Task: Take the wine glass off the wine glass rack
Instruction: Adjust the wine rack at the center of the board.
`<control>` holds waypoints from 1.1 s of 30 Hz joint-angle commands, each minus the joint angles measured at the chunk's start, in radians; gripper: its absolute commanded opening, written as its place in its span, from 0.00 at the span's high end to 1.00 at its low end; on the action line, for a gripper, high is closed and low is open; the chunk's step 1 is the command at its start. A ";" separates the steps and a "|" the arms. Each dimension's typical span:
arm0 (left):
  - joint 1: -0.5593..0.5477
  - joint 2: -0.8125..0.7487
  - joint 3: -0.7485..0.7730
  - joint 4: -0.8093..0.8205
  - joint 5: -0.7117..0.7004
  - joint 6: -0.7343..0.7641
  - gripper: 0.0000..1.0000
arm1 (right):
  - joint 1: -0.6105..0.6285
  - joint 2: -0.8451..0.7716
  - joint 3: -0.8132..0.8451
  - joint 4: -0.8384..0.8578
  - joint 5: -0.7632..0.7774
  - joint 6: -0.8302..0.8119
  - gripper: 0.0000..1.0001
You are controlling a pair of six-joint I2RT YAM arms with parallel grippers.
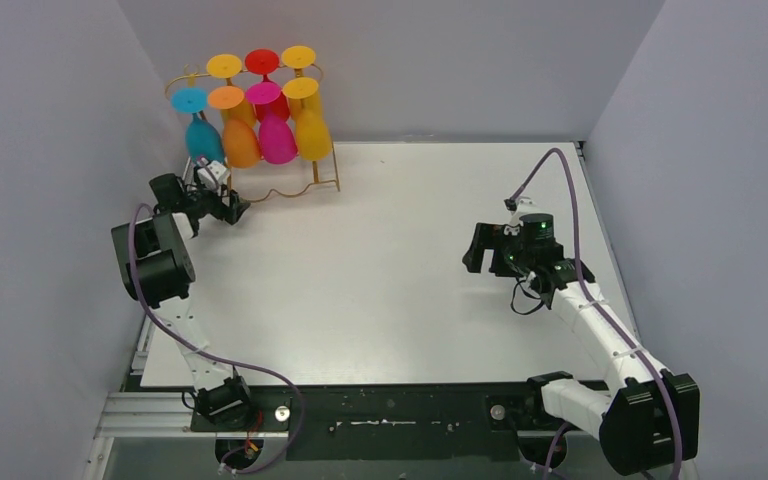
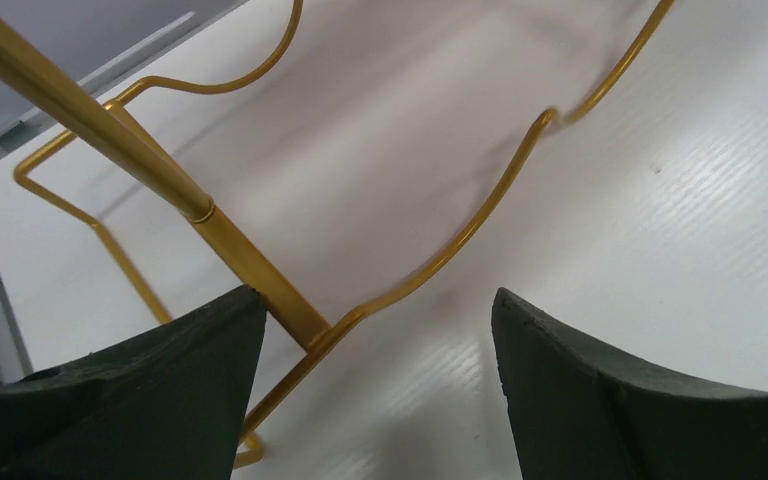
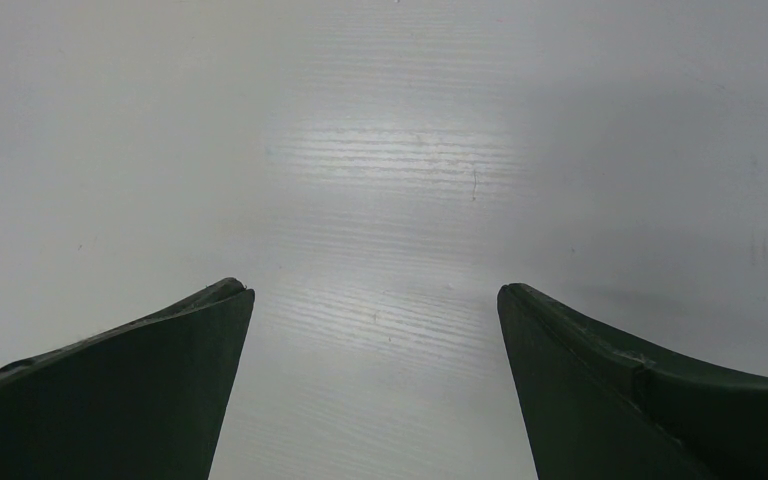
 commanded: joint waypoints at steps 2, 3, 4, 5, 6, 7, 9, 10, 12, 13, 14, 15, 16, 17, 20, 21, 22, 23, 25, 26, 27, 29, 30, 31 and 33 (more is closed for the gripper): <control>-0.064 0.009 0.069 -0.394 -0.019 0.252 0.21 | -0.007 -0.008 0.056 0.034 -0.001 -0.022 0.00; -0.066 -0.002 0.055 -0.394 -0.026 0.253 0.22 | -0.007 -0.013 0.055 0.031 0.003 -0.022 0.00; -0.066 -0.013 0.041 -0.393 -0.029 0.258 0.22 | -0.006 -0.020 0.053 0.031 0.005 -0.022 0.00; -0.066 -0.026 0.016 -0.391 -0.031 0.261 0.22 | -0.006 -0.029 0.052 0.031 0.005 -0.021 0.00; -0.066 -0.040 -0.003 -0.390 -0.036 0.263 0.22 | -0.007 -0.034 0.050 0.031 0.005 -0.021 0.00; -0.066 -0.053 -0.020 -0.391 -0.038 0.270 0.22 | -0.007 -0.038 0.049 0.032 0.006 -0.020 0.00; -0.070 -0.088 -0.057 -0.385 -0.035 0.275 0.23 | -0.008 -0.043 0.047 0.033 0.005 -0.017 0.00; -0.075 -0.105 -0.072 -0.383 -0.030 0.273 0.24 | -0.007 -0.045 0.048 0.031 0.005 -0.017 0.00; -0.088 -0.136 -0.100 -0.386 -0.028 0.276 0.26 | -0.007 -0.047 0.049 0.028 0.005 -0.015 0.00; -0.098 -0.154 -0.110 -0.404 -0.029 0.288 0.26 | -0.007 -0.049 0.051 0.025 0.005 -0.014 0.00; -0.107 -0.166 -0.113 -0.433 -0.030 0.315 0.26 | -0.007 -0.051 0.052 0.022 0.005 -0.015 0.00; -0.116 -0.176 -0.112 -0.499 -0.035 0.345 0.28 | -0.007 -0.054 0.054 0.019 0.005 -0.014 0.00; -0.125 -0.188 -0.111 -0.542 -0.042 0.371 0.30 | -0.007 -0.057 0.056 0.015 0.006 -0.014 0.00; -0.133 -0.202 -0.112 -0.584 -0.045 0.391 0.32 | -0.007 -0.059 0.057 0.011 0.008 -0.015 0.00; -0.160 -0.253 -0.142 -0.662 -0.071 0.440 0.34 | -0.008 -0.073 0.053 0.006 0.013 -0.008 0.00; -0.169 -0.278 -0.163 -0.668 -0.087 0.447 0.34 | -0.009 -0.076 0.051 0.006 0.012 -0.004 0.00; -0.178 -0.300 -0.182 -0.669 -0.101 0.445 0.34 | -0.009 -0.081 0.048 0.006 0.009 0.001 0.00; -0.185 -0.321 -0.197 -0.678 -0.109 0.445 0.34 | -0.009 -0.085 0.047 0.005 0.005 0.005 0.00; -0.196 -0.362 -0.226 -0.685 -0.115 0.434 0.33 | -0.009 -0.097 0.044 0.002 -0.002 0.013 0.00; -0.202 -0.380 -0.235 -0.694 -0.111 0.428 0.33 | -0.010 -0.103 0.043 0.000 -0.004 0.019 0.00; -0.211 -0.399 -0.244 -0.702 -0.106 0.423 0.33 | -0.009 -0.110 0.041 -0.002 -0.004 0.022 0.00; -0.231 -0.426 -0.261 -0.728 -0.112 0.425 0.33 | -0.010 -0.125 0.035 -0.007 -0.005 0.030 0.00; -0.245 -0.436 -0.270 -0.747 -0.123 0.433 0.33 | -0.010 -0.133 0.033 -0.010 -0.005 0.033 0.00; -0.265 -0.444 -0.274 -0.771 -0.137 0.443 0.33 | -0.010 -0.140 0.030 -0.013 -0.005 0.038 0.00; -0.296 -0.463 -0.293 -0.791 -0.152 0.449 0.33 | -0.009 -0.155 0.025 -0.019 -0.005 0.040 0.00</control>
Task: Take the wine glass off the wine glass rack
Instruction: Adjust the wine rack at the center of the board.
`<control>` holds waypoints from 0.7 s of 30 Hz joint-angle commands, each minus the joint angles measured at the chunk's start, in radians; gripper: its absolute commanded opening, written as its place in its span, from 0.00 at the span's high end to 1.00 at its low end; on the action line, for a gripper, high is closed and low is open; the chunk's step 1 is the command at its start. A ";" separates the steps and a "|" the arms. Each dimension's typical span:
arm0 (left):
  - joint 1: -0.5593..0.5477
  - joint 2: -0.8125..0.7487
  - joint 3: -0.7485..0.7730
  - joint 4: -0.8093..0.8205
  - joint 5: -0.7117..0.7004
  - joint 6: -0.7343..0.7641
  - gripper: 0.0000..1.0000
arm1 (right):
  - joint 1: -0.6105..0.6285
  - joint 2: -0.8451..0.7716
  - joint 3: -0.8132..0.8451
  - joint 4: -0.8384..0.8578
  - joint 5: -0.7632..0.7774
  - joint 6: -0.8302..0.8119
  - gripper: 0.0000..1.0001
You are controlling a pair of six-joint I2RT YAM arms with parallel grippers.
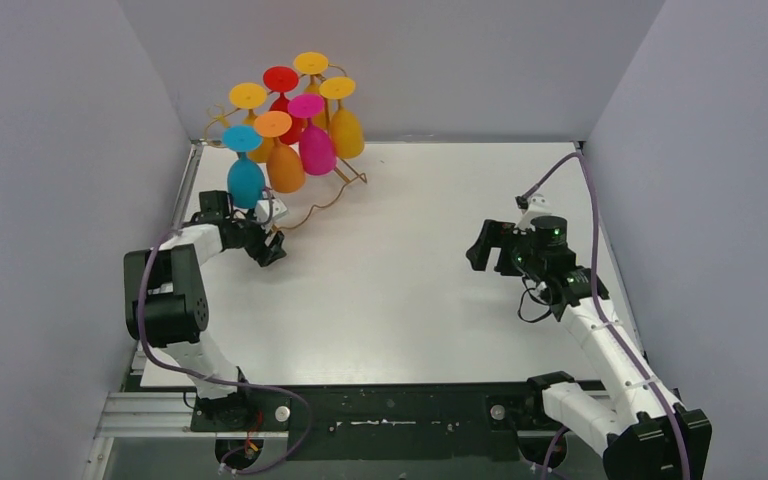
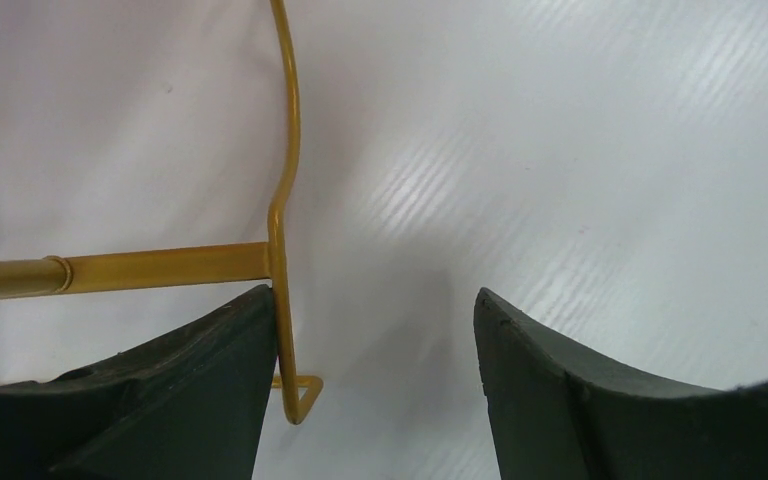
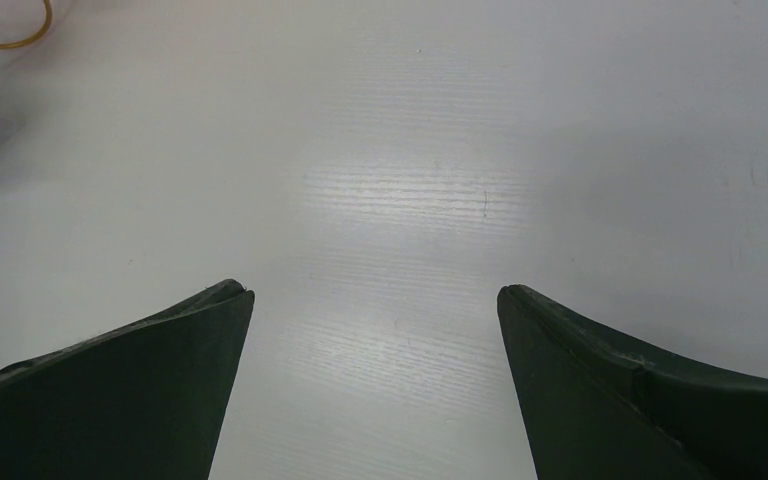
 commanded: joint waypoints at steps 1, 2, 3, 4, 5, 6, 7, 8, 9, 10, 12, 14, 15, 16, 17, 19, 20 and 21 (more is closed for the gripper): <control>-0.064 -0.079 -0.037 -0.112 0.011 0.031 0.33 | -0.008 -0.050 0.012 0.003 -0.005 0.017 0.00; -0.072 -0.090 -0.053 -0.100 0.013 0.014 0.33 | -0.009 -0.056 0.011 -0.002 -0.003 0.017 0.00; -0.079 -0.103 -0.067 -0.093 0.015 -0.001 0.33 | -0.008 -0.061 0.011 -0.008 -0.002 0.018 0.00; -0.090 -0.115 -0.078 -0.094 0.013 -0.007 0.33 | -0.007 -0.067 0.011 -0.013 -0.001 0.017 0.00; -0.105 -0.132 -0.086 -0.101 0.007 -0.009 0.33 | -0.008 -0.072 0.011 -0.019 0.001 0.018 0.00; -0.118 -0.147 -0.099 -0.101 0.001 -0.017 0.33 | -0.008 -0.077 0.010 -0.022 0.003 0.019 0.00; -0.132 -0.160 -0.107 -0.102 -0.007 -0.027 0.32 | -0.007 -0.081 0.009 -0.024 0.005 0.022 0.00; -0.136 -0.173 -0.116 -0.108 -0.013 -0.032 0.32 | -0.008 -0.086 0.007 -0.024 0.006 0.025 0.00; -0.169 -0.185 -0.123 -0.111 -0.019 -0.044 0.32 | -0.007 -0.089 0.007 -0.022 0.006 0.029 0.00; -0.186 -0.197 -0.135 -0.111 -0.021 -0.055 0.32 | -0.008 -0.091 0.006 -0.022 0.006 0.033 0.00; -0.215 -0.224 -0.162 -0.102 -0.034 -0.081 0.32 | -0.008 -0.094 0.007 -0.021 -0.003 0.044 0.00; -0.229 -0.252 -0.197 -0.078 -0.056 -0.109 0.31 | -0.007 -0.097 0.005 -0.018 -0.013 0.053 0.00; -0.231 -0.265 -0.216 -0.065 -0.055 -0.120 0.31 | -0.008 -0.100 0.004 -0.015 -0.019 0.057 0.00; -0.230 -0.279 -0.235 -0.056 -0.063 -0.126 0.29 | -0.008 -0.103 0.002 -0.013 -0.026 0.060 0.00; -0.232 -0.293 -0.250 -0.052 -0.079 -0.132 0.23 | -0.008 -0.105 0.002 -0.009 -0.032 0.063 0.00; -0.234 -0.324 -0.272 -0.051 -0.098 -0.145 0.06 | -0.007 -0.108 0.001 -0.004 -0.039 0.066 0.00; -0.234 -0.336 -0.283 -0.042 -0.105 -0.163 0.03 | -0.008 -0.109 -0.001 0.002 -0.041 0.070 0.00; -0.234 -0.346 -0.290 -0.031 -0.111 -0.182 0.03 | -0.008 -0.110 -0.004 0.008 -0.044 0.073 0.00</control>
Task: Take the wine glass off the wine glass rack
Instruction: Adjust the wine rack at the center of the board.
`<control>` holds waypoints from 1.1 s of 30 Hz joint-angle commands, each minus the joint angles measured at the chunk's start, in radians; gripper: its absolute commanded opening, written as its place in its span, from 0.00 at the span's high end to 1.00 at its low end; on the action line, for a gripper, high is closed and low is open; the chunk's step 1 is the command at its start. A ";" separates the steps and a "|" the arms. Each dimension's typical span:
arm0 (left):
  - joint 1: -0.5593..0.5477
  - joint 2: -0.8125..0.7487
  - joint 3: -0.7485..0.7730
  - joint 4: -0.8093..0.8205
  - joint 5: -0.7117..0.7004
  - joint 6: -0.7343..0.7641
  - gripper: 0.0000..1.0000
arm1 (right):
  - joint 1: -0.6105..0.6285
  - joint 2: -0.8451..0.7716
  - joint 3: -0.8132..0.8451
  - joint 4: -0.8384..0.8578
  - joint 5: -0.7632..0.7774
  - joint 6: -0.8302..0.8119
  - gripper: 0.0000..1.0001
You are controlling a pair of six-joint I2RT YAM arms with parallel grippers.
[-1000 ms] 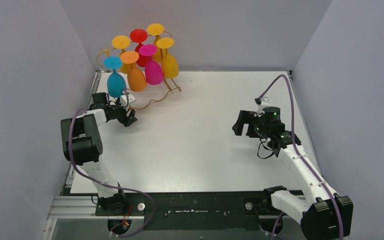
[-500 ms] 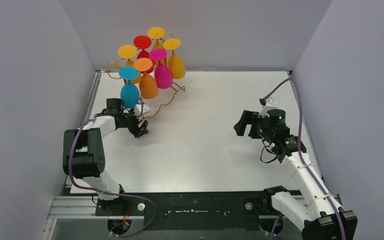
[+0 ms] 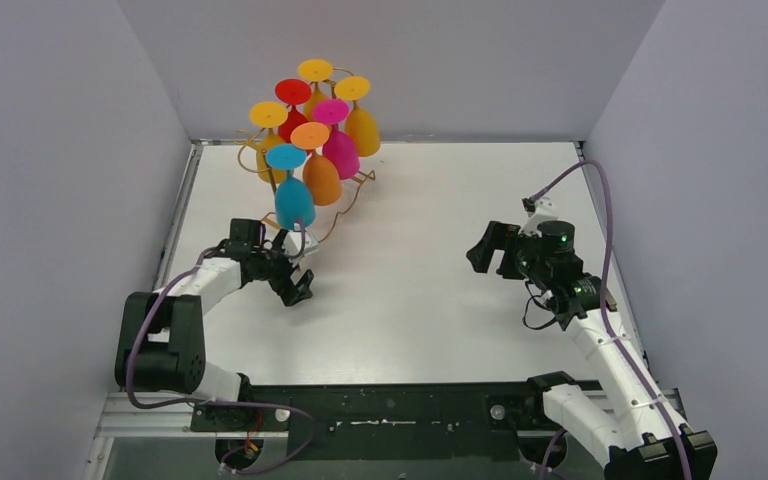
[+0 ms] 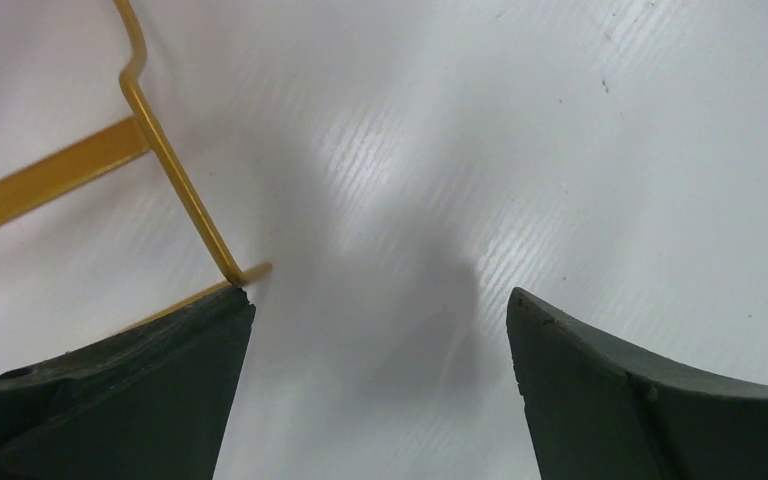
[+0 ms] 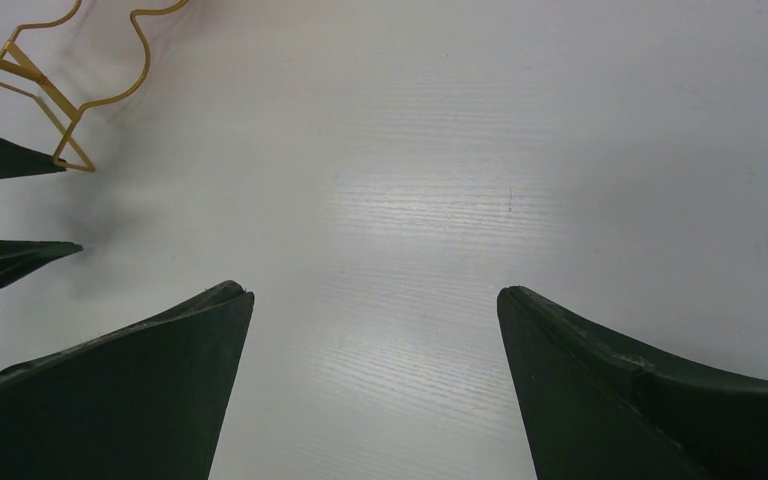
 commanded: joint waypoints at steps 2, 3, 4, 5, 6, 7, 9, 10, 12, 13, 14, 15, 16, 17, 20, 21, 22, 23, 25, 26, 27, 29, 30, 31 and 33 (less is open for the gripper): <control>-0.006 -0.086 -0.038 0.033 -0.028 -0.085 0.03 | -0.008 -0.020 -0.008 0.055 -0.025 0.029 0.00; -0.012 -0.102 -0.051 0.043 -0.029 -0.096 0.03 | -0.008 -0.019 -0.010 0.057 -0.031 0.030 0.00; -0.019 -0.122 -0.065 0.056 -0.032 -0.112 0.03 | -0.008 -0.017 -0.010 0.059 -0.032 0.031 0.00; -0.031 -0.141 -0.077 0.069 -0.032 -0.129 0.03 | -0.008 -0.014 -0.010 0.059 -0.034 0.033 0.00; -0.041 -0.163 -0.093 0.078 -0.035 -0.150 0.03 | -0.008 -0.013 -0.009 0.059 -0.036 0.033 0.00; -0.054 -0.185 -0.110 0.086 -0.040 -0.165 0.03 | -0.008 -0.011 -0.007 0.058 -0.037 0.033 0.00; -0.082 -0.238 -0.146 0.084 -0.063 -0.184 0.03 | -0.008 -0.011 -0.002 0.059 -0.040 0.032 0.00; -0.095 -0.274 -0.166 0.079 -0.080 -0.194 0.03 | -0.008 -0.012 0.001 0.057 -0.040 0.032 0.00; -0.110 -0.329 -0.186 0.048 -0.116 -0.202 0.02 | -0.008 -0.014 0.008 0.055 -0.044 0.028 0.00; -0.114 -0.353 -0.190 0.025 -0.126 -0.198 0.03 | -0.009 -0.016 0.012 0.056 -0.051 0.028 0.00; -0.117 -0.383 -0.196 0.003 -0.123 -0.183 0.03 | -0.008 -0.018 0.015 0.060 -0.061 0.027 0.00; -0.127 -0.416 -0.202 0.001 -0.121 -0.192 0.03 | -0.009 -0.020 0.018 0.065 -0.078 0.027 0.00; -0.136 -0.456 -0.209 0.009 -0.119 -0.215 0.03 | -0.009 -0.023 0.018 0.076 -0.100 0.030 0.00; -0.140 -0.496 -0.216 0.023 -0.117 -0.242 0.03 | -0.010 -0.023 0.019 0.089 -0.129 0.037 0.00; -0.145 -0.613 -0.233 0.064 -0.094 -0.310 0.03 | -0.009 -0.023 0.023 0.125 -0.189 0.075 0.00; -0.146 -0.654 -0.231 0.069 -0.071 -0.327 0.03 | -0.008 -0.021 0.023 0.137 -0.206 0.092 0.00; -0.147 -0.693 -0.230 0.079 -0.044 -0.351 0.03 | -0.007 -0.019 0.023 0.147 -0.218 0.110 0.00; -0.148 -0.732 -0.231 0.097 -0.021 -0.383 0.03 | -0.007 -0.018 0.023 0.154 -0.228 0.133 0.00; -0.149 -0.817 -0.239 0.151 -0.012 -0.535 0.03 | -0.007 -0.020 0.020 0.170 -0.246 0.167 0.00; -0.149 -0.856 -0.244 0.190 -0.051 -0.639 0.03 | -0.005 -0.025 0.017 0.178 -0.253 0.185 0.00; -0.149 -0.892 -0.245 0.220 -0.101 -0.743 0.03 | -0.004 -0.029 0.011 0.190 -0.257 0.206 0.00; -0.150 -0.946 -0.223 0.229 -0.190 -0.889 0.03 | -0.004 -0.040 -0.003 0.203 -0.262 0.252 0.00; -0.149 -0.963 -0.198 0.206 -0.222 -0.938 0.03 | -0.003 -0.045 -0.010 0.210 -0.265 0.272 0.00; -0.149 -0.972 -0.166 0.178 -0.235 -0.979 0.03 | -0.003 -0.049 -0.018 0.217 -0.271 0.292 0.00; -0.149 -0.970 -0.077 0.119 -0.281 -1.030 0.03 | -0.002 -0.055 -0.028 0.220 -0.275 0.331 0.00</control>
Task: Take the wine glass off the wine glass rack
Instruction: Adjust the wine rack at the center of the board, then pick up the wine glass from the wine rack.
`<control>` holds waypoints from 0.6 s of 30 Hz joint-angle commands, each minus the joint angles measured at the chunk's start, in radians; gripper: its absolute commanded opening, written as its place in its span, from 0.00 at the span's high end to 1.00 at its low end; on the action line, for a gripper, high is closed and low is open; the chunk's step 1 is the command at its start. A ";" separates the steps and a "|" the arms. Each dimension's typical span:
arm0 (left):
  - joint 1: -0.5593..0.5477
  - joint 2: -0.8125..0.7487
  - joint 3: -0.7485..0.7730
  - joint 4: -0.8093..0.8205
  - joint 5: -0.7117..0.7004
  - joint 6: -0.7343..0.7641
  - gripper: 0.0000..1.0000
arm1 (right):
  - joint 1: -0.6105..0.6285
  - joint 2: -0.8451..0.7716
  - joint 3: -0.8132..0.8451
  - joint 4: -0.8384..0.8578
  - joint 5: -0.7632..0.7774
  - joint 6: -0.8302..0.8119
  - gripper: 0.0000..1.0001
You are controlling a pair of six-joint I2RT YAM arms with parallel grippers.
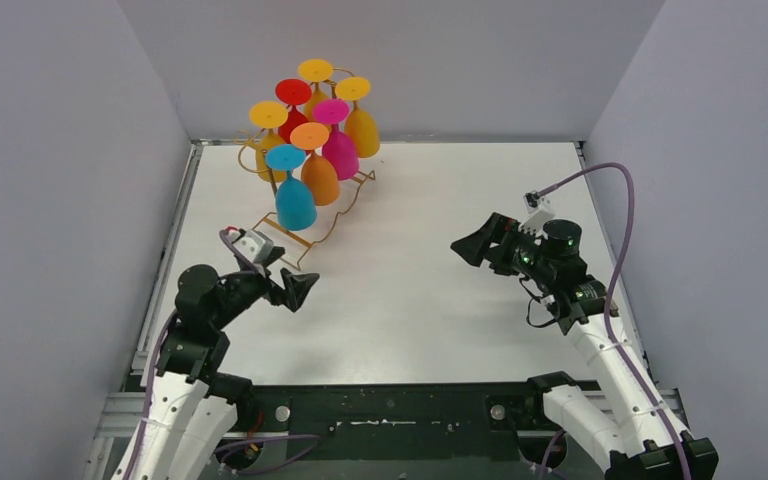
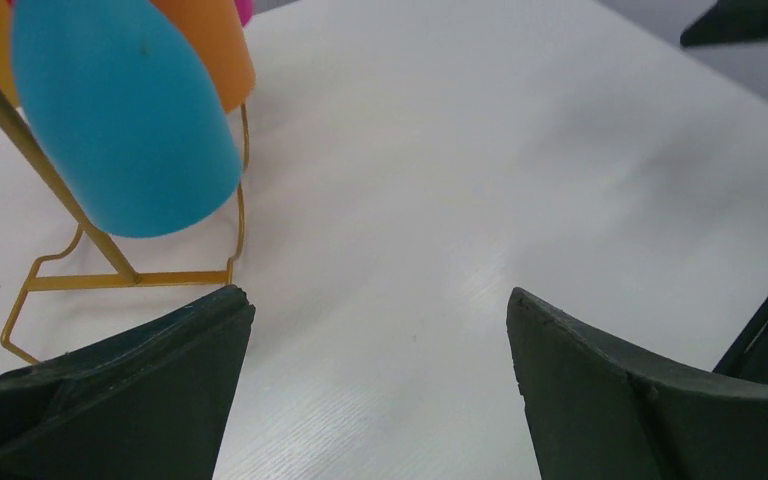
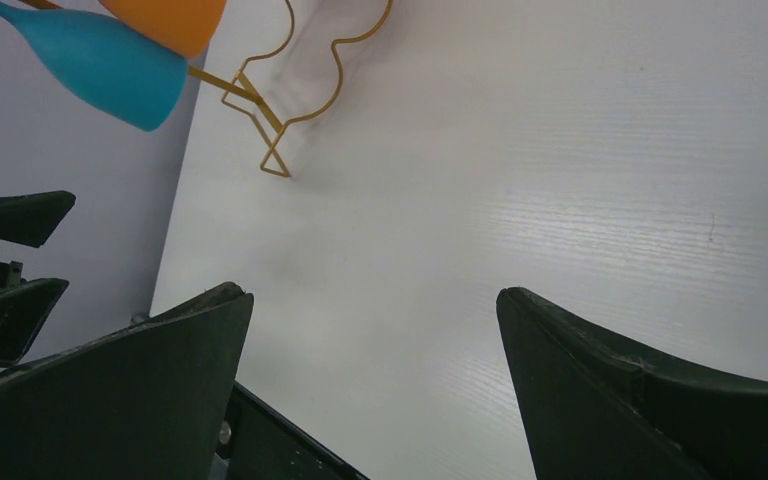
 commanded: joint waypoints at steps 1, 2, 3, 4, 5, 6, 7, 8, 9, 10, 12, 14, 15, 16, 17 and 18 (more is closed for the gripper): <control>-0.003 0.006 0.196 -0.060 -0.158 -0.282 0.03 | -0.003 -0.034 -0.017 0.083 -0.035 0.123 0.00; -0.002 0.028 0.257 -0.115 -0.213 -0.314 0.03 | -0.002 -0.037 -0.020 0.085 -0.033 0.139 0.00; -0.002 0.056 0.324 -0.175 -0.265 -0.334 0.03 | -0.001 -0.041 -0.024 0.086 -0.026 0.152 0.00; -0.002 0.095 0.398 -0.251 -0.305 -0.343 0.03 | -0.002 -0.045 -0.028 0.086 -0.016 0.169 0.00; -0.001 0.131 0.464 -0.305 -0.327 -0.343 0.03 | -0.002 -0.048 -0.032 0.087 -0.007 0.181 0.00; 0.000 0.172 0.535 -0.354 -0.338 -0.327 0.03 | -0.002 -0.049 -0.035 0.089 -0.001 0.192 0.00; -0.001 0.206 0.596 -0.392 -0.357 -0.340 0.03 | -0.001 -0.050 -0.038 0.090 0.004 0.203 0.00; 0.000 0.235 0.648 -0.417 -0.381 -0.373 0.03 | 0.000 -0.048 -0.038 0.091 0.004 0.210 0.00; 0.000 0.260 0.693 -0.432 -0.396 -0.404 0.03 | 0.002 -0.047 -0.036 0.090 0.004 0.212 0.00; -0.001 0.279 0.726 -0.434 -0.398 -0.430 0.03 | 0.004 -0.045 -0.034 0.089 0.003 0.214 0.00; 0.000 0.315 0.779 -0.440 -0.408 -0.478 0.03 | 0.007 -0.041 -0.030 0.085 0.006 0.218 0.00; -0.001 0.363 0.841 -0.470 -0.434 -0.510 0.03 | 0.012 -0.037 -0.021 0.074 0.012 0.230 0.00; 0.000 0.389 0.876 -0.497 -0.456 -0.520 0.03 | 0.013 -0.036 -0.018 0.071 0.012 0.235 0.00; 0.001 0.415 0.911 -0.513 -0.468 -0.521 0.03 | 0.015 -0.035 -0.015 0.072 0.012 0.239 0.01; 0.001 0.433 0.936 -0.519 -0.474 -0.522 0.03 | 0.017 -0.033 -0.012 0.076 0.013 0.242 0.01; 0.001 0.449 0.956 -0.521 -0.476 -0.525 0.03 | 0.020 -0.032 -0.008 0.079 0.013 0.247 0.01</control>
